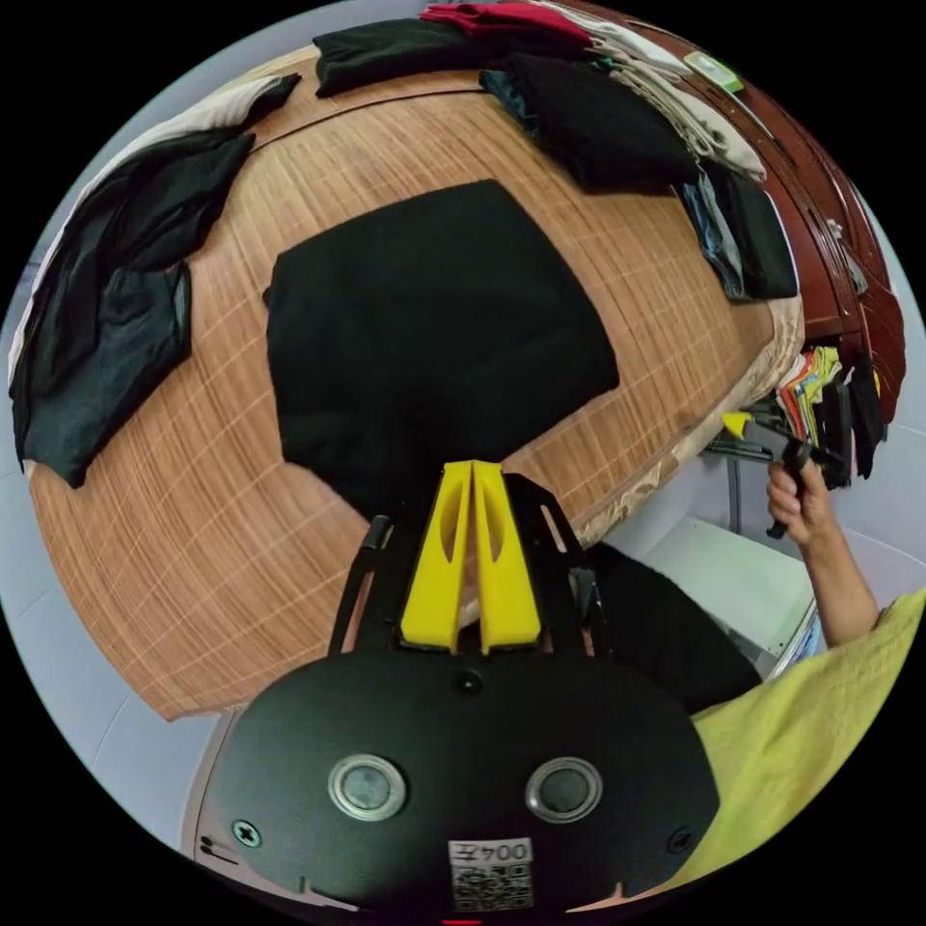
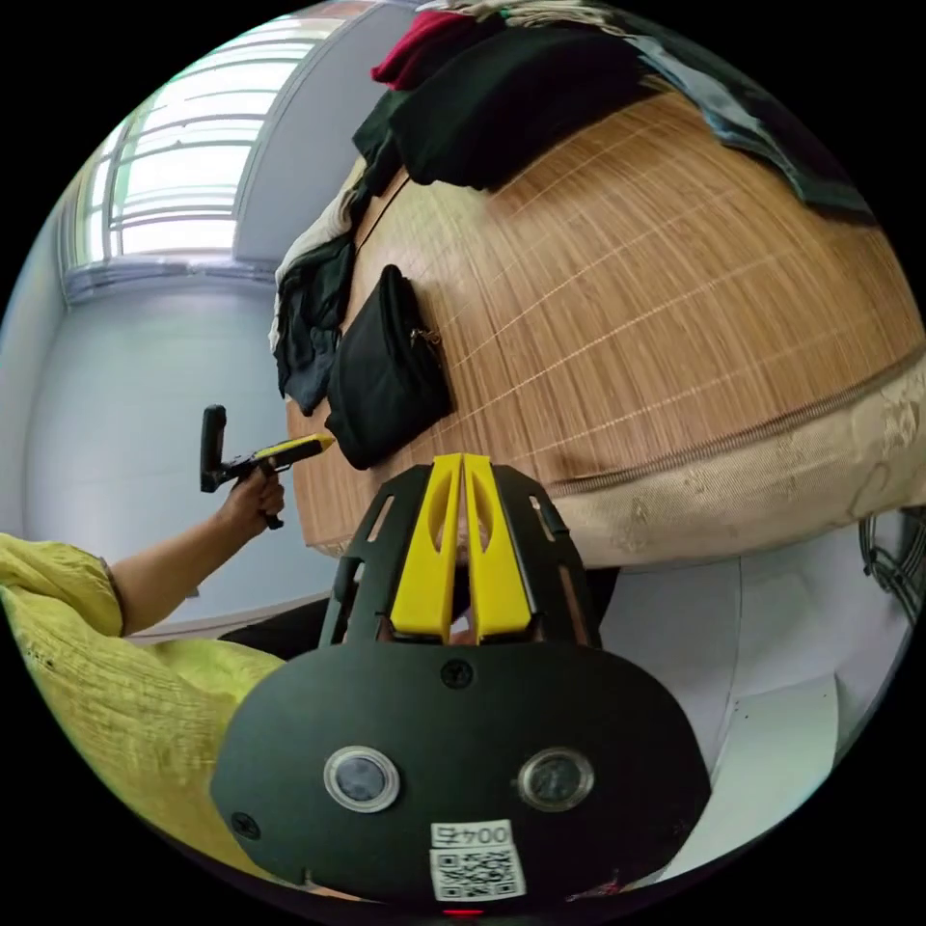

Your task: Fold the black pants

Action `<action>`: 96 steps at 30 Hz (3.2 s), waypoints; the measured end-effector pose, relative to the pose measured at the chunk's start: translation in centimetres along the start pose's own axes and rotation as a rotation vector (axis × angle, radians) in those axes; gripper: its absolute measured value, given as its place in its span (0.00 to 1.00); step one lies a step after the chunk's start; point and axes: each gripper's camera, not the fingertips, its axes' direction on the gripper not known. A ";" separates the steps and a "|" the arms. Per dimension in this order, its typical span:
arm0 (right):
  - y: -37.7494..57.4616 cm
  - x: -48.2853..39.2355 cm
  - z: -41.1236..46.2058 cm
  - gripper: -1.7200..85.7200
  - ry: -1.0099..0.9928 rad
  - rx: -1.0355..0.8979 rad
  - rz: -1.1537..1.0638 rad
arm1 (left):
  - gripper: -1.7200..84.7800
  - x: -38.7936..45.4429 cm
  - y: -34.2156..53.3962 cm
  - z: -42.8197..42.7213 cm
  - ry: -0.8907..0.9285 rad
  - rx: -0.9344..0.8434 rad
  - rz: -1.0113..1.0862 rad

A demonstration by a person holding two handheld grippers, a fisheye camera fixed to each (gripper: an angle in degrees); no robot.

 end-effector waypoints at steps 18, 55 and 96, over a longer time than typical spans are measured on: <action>-7.0 -13.4 9.5 0.01 0.335 -0.158 -0.292 | 0.02 5.2 -5.1 3.0 -0.085 0.104 0.032; -34.4 4.4 20.6 0.17 0.079 -0.161 -0.380 | 0.02 4.4 -9.2 0.7 0.068 0.010 -0.304; -57.0 41.9 13.3 0.15 -0.147 -0.041 0.209 | 0.23 2.3 -21.8 0.2 0.611 0.400 -0.336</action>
